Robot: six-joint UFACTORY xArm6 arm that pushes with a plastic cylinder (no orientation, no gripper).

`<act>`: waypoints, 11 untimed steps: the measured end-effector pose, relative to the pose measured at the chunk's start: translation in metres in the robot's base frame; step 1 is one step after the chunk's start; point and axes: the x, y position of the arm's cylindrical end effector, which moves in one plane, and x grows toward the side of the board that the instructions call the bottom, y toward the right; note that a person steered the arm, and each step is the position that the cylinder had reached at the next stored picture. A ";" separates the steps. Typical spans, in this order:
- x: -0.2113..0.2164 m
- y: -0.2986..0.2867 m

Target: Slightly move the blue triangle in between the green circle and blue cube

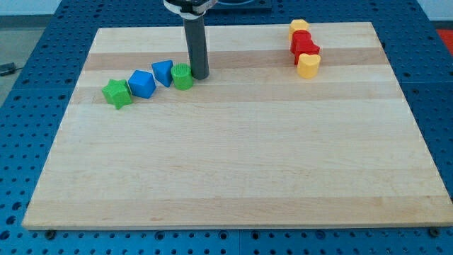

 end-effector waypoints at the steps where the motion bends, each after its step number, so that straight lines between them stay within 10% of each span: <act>1: -0.001 0.000; 11: -0.030 -0.079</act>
